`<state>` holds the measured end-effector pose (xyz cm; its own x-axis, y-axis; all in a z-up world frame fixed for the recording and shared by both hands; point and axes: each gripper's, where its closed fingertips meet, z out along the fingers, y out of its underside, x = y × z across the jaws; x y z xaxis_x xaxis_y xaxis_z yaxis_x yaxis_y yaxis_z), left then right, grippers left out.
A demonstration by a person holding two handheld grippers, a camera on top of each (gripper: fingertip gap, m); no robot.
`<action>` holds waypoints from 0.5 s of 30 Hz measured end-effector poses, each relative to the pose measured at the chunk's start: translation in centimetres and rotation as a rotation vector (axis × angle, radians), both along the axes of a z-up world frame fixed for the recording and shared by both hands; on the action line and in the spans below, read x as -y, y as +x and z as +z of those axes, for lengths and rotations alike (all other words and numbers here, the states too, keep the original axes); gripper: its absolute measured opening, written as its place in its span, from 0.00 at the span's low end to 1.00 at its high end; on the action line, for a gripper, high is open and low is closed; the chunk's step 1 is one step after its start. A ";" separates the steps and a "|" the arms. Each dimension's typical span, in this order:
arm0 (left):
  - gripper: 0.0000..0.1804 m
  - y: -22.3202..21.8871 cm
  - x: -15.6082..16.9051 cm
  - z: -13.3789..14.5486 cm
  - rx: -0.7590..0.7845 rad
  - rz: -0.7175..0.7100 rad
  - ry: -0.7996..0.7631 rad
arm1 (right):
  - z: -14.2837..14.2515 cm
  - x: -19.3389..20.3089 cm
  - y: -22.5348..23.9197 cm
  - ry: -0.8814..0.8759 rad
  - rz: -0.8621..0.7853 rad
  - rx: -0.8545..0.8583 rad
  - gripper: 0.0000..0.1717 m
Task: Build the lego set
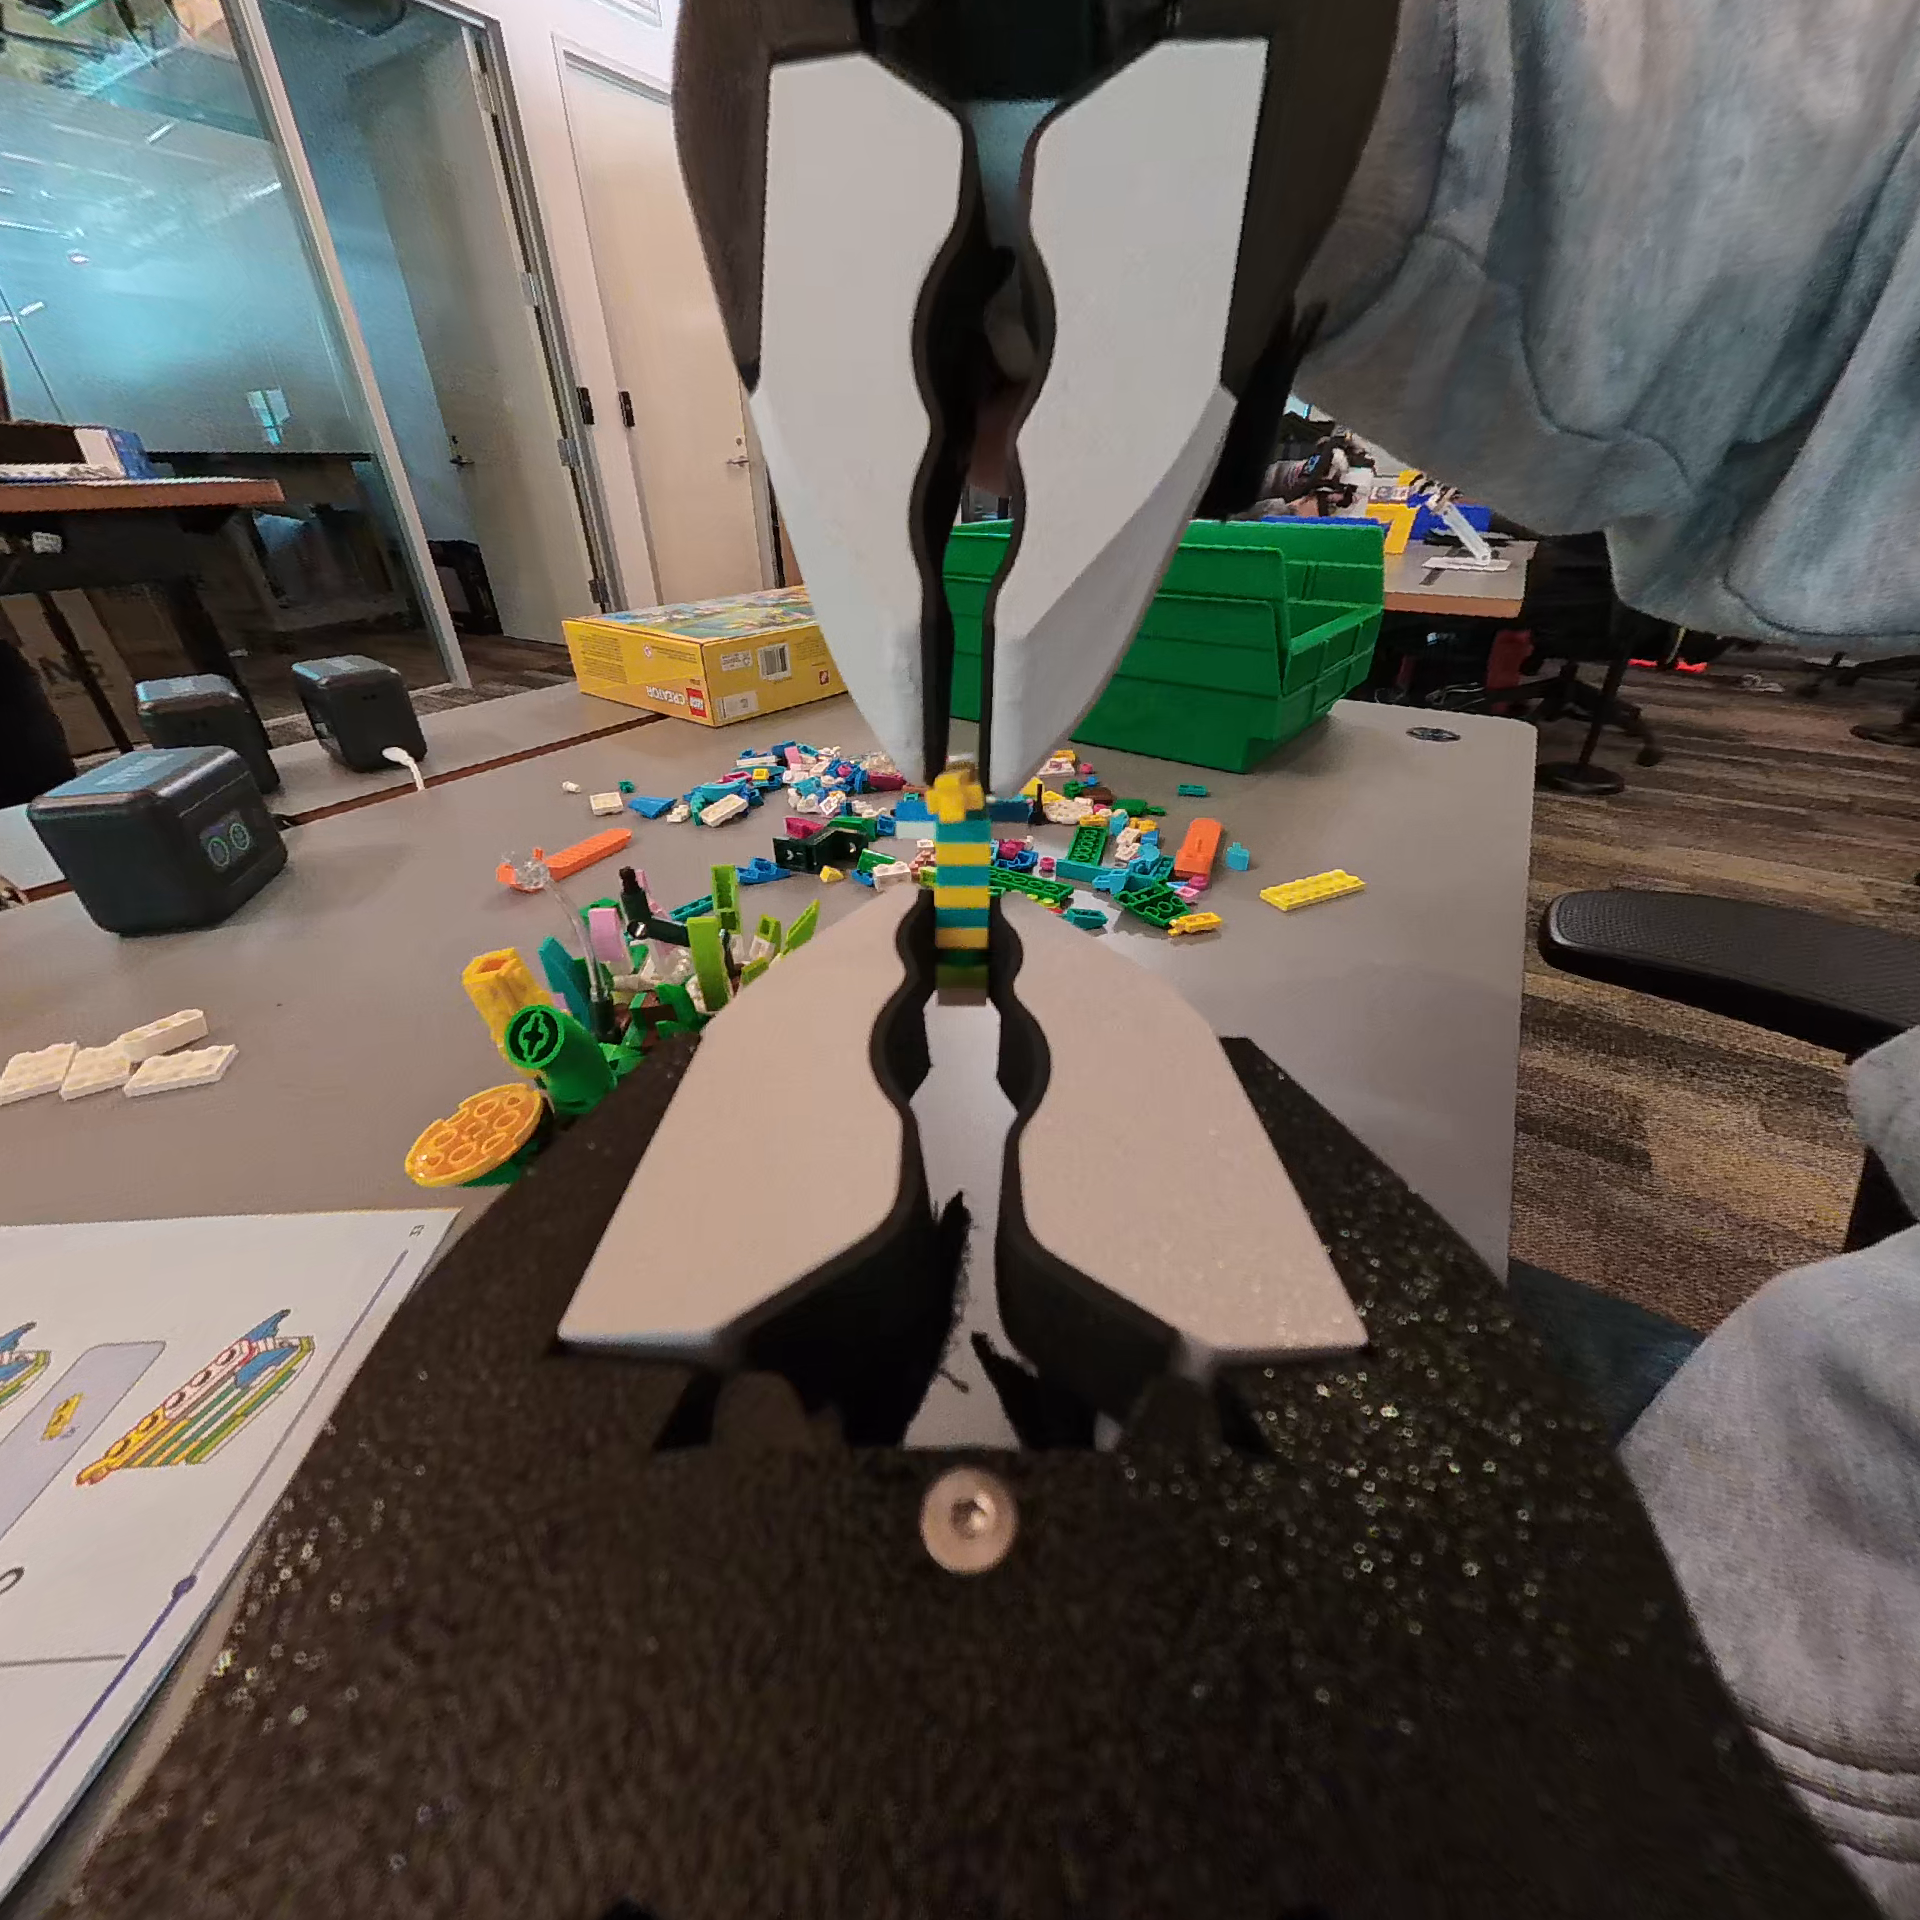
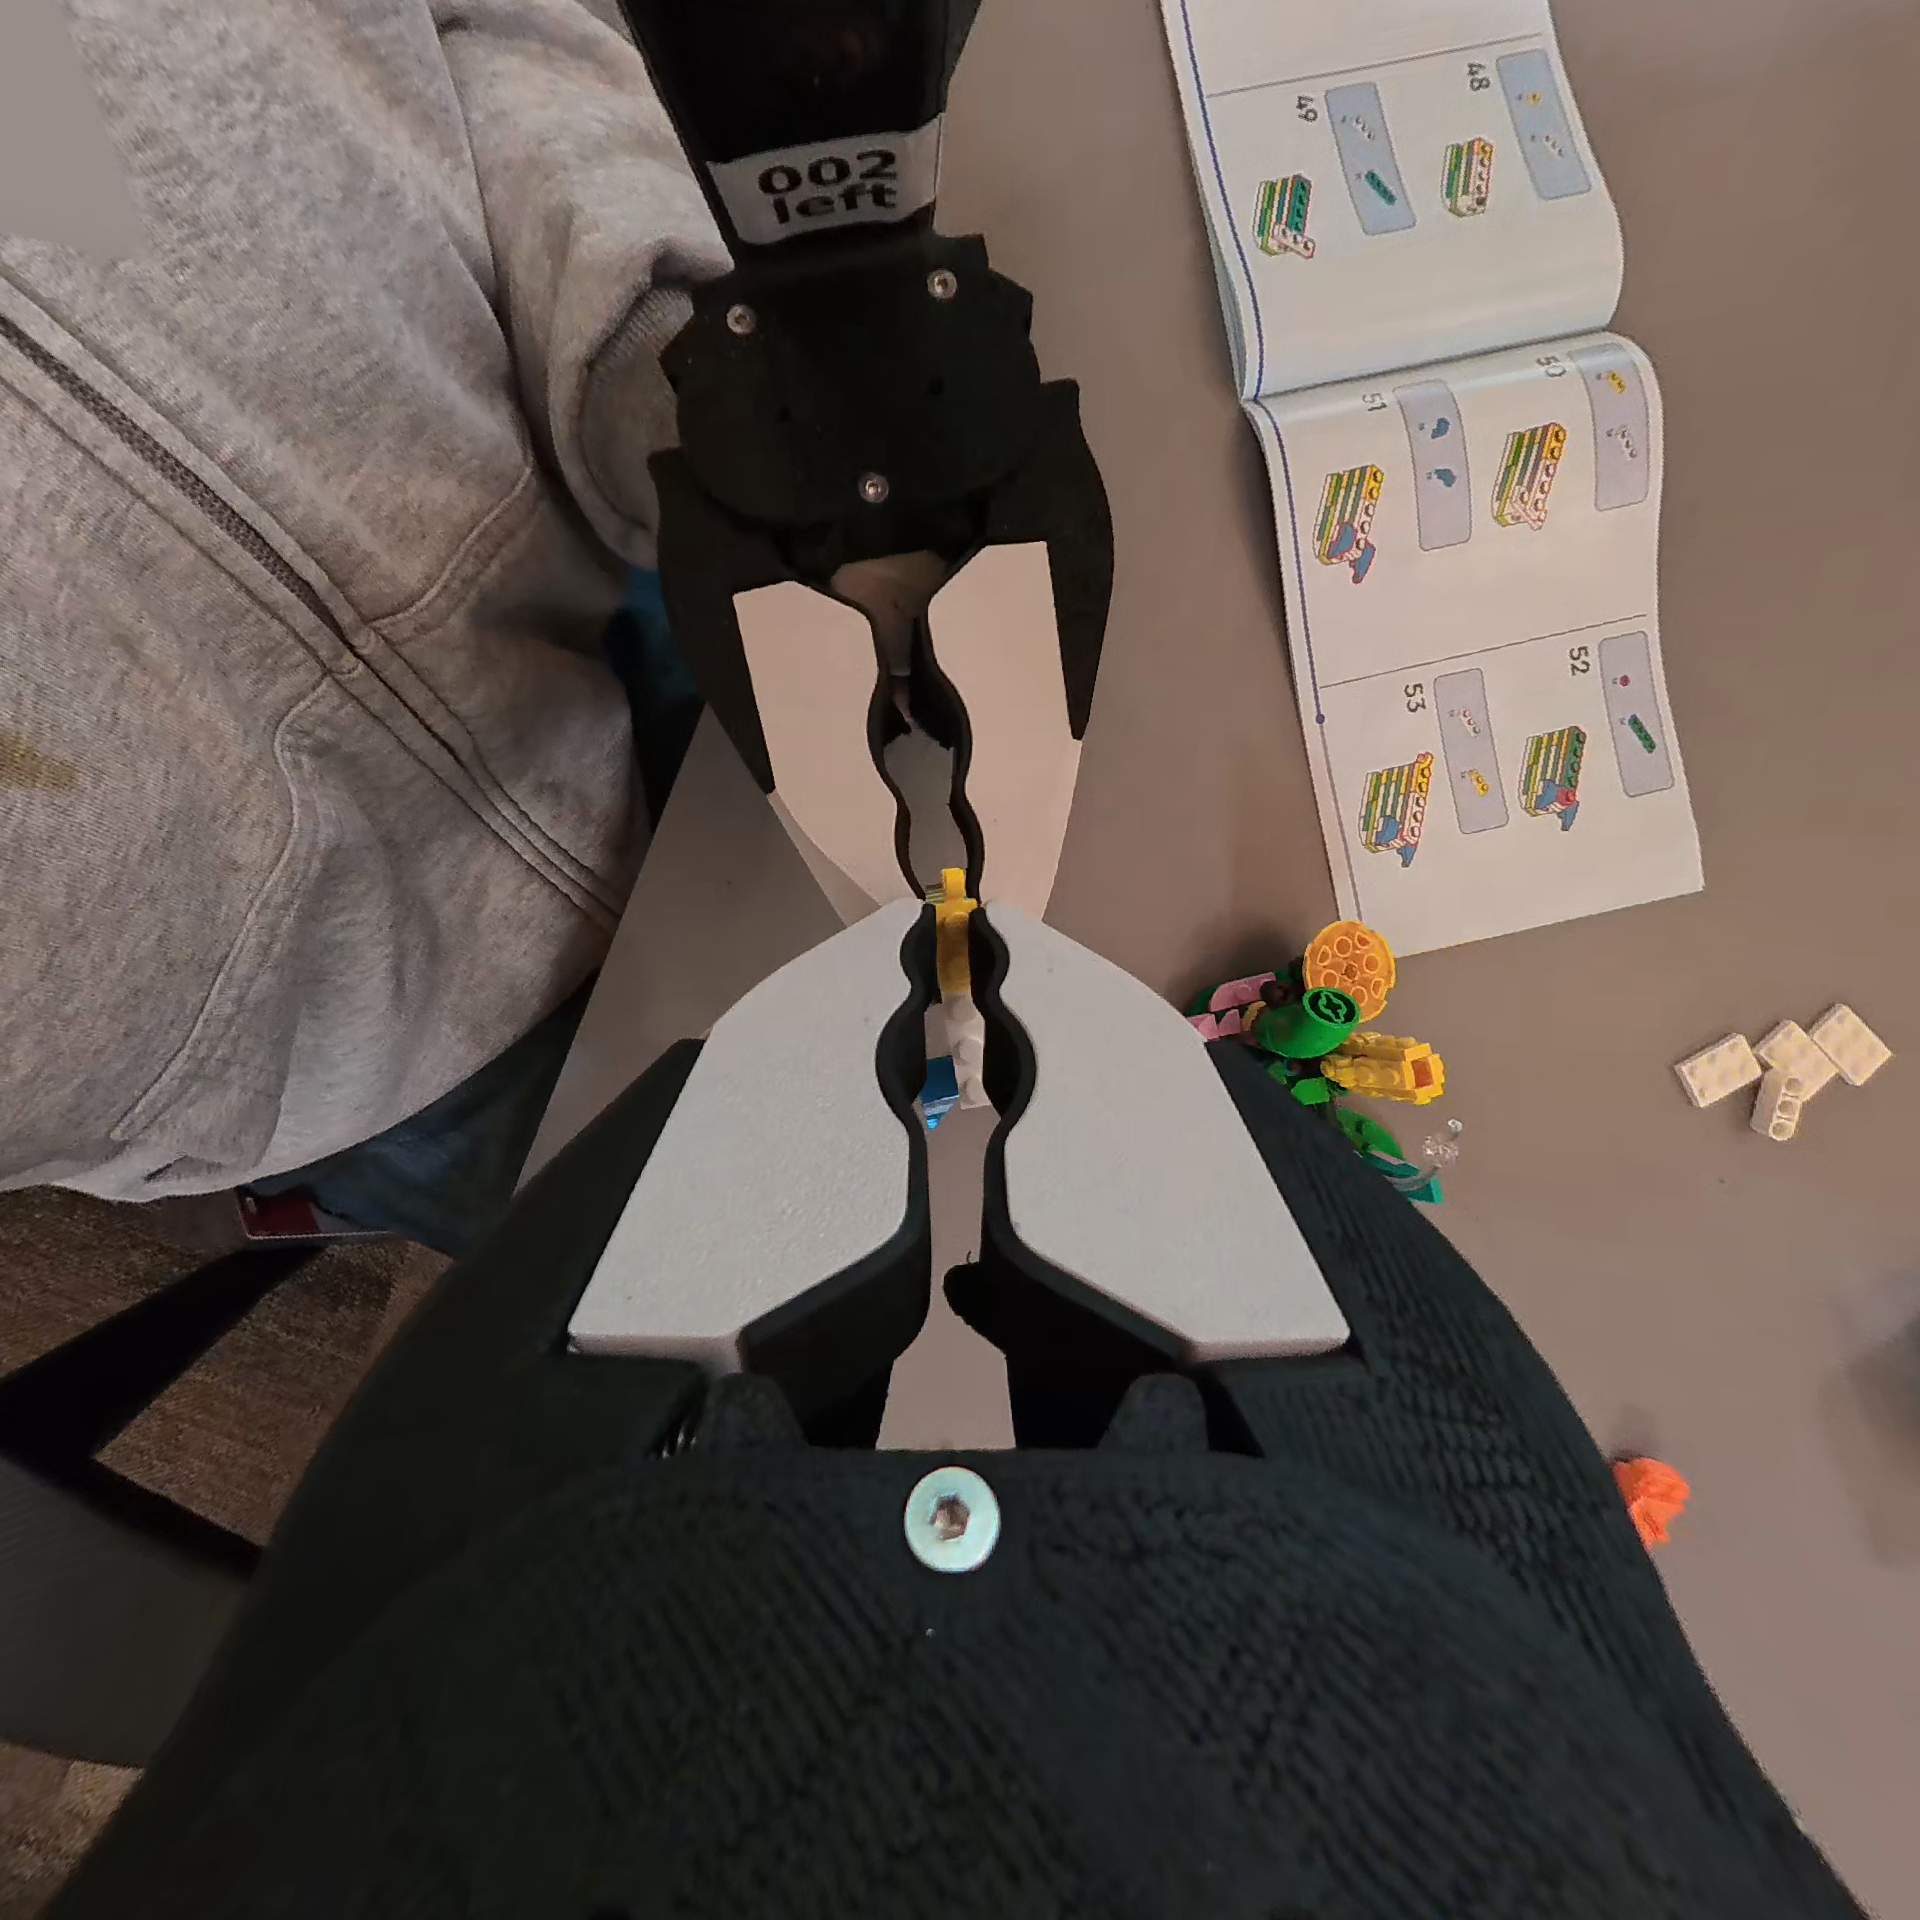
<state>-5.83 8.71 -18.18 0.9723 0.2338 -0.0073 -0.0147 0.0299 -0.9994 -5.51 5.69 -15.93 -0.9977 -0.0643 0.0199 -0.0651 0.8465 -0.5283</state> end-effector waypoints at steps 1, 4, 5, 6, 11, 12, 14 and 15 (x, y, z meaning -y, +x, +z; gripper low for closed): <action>0.05 0.0 0.0 0.0 -0.002 0.001 -0.001 | 0.0 0.0 0.0 -0.004 0.000 -0.001 0.03; 0.05 0.0 0.0 0.0 0.002 0.000 0.000 | 0.0 0.0 0.0 -0.021 -0.007 -0.008 0.03; 0.05 0.0 0.0 0.0 0.004 -0.001 0.001 | 0.0 0.0 -0.1 -0.028 -0.010 -0.012 0.03; 0.05 0.0 0.0 0.0 0.004 -0.002 0.001 | 0.0 0.0 -0.1 -0.033 -0.011 -0.015 0.03; 0.05 0.0 0.0 0.0 0.002 -0.001 0.000 | -0.2 -0.2 -0.1 -0.038 0.000 -0.038 0.03; 0.05 0.0 0.0 0.0 0.003 0.000 0.003 | -0.2 -0.3 -0.2 -0.036 -0.001 -0.048 0.04; 0.05 -0.1 0.1 0.0 0.006 -0.002 0.006 | -0.1 -0.3 -0.1 -0.040 0.001 -0.048 0.04; 0.05 -0.1 0.1 0.0 0.007 -0.002 0.008 | -0.1 -0.3 -0.1 -0.042 0.001 -0.046 0.04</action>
<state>-5.89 8.62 -18.17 0.9727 0.2319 0.0014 -0.0075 0.0376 -0.9993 -5.61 6.03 -16.04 -0.9956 -0.0639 0.0686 -0.0914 0.8237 -0.5597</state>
